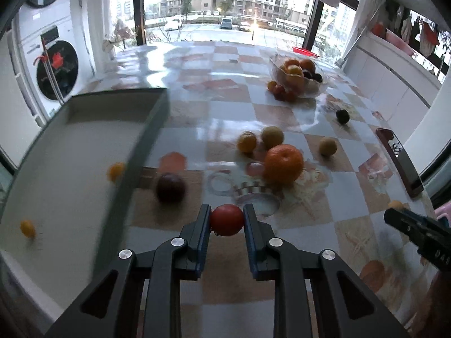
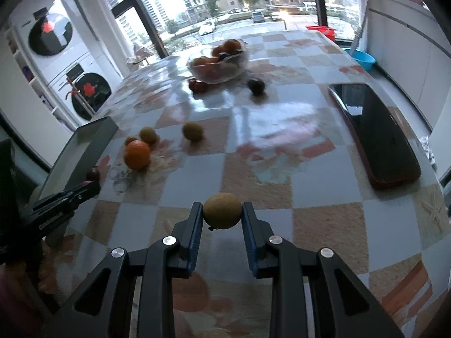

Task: Organize fruits
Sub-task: 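Grasp a brown kiwi with the right tool while the left grasps the red tomato, then carry the kiwi and tomato into the grey tray and open both tools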

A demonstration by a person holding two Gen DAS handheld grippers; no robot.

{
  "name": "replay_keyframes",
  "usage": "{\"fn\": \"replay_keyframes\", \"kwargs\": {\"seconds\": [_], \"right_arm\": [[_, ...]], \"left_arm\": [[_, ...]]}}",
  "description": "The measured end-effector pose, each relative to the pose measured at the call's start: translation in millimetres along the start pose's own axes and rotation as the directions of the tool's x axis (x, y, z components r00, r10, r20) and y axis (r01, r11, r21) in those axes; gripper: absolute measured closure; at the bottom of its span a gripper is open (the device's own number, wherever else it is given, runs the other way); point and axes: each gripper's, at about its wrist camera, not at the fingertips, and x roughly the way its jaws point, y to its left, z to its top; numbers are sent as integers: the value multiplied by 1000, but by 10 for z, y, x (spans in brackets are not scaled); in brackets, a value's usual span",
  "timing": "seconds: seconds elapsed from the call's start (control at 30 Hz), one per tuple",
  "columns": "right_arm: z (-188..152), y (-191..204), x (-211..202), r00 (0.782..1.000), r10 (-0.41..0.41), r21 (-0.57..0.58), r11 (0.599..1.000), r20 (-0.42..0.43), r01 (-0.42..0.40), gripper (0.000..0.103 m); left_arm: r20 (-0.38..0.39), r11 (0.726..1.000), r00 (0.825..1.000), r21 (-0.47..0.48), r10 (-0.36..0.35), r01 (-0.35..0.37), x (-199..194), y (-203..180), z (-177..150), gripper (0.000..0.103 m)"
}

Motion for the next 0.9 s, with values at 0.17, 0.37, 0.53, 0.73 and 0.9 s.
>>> {"fn": "replay_keyframes", "kwargs": {"seconds": [0.17,0.37,0.53,0.73,0.9], "right_arm": [[67,320,2,1000,22,-56,998,-8,-22,72],[120,847,46,997,69,-137,988,-33,-73,72],[165,1355,132,990,121,-202,970,-70,-132,72],[202,1958,319,978,170,-261,945,-120,-197,72],[195,2398,489,968,195,-308,922,-159,-236,72]], "left_arm": [[48,999,998,16,49,-50,-214,211,-32,78],[91,995,991,-28,102,-100,-394,620,-57,78],[86,984,985,-106,150,-141,-414,1038,-100,78],[63,968,977,-160,205,-193,-353,1379,-170,78],[68,965,973,-156,222,-210,-311,1454,-215,78]]}}
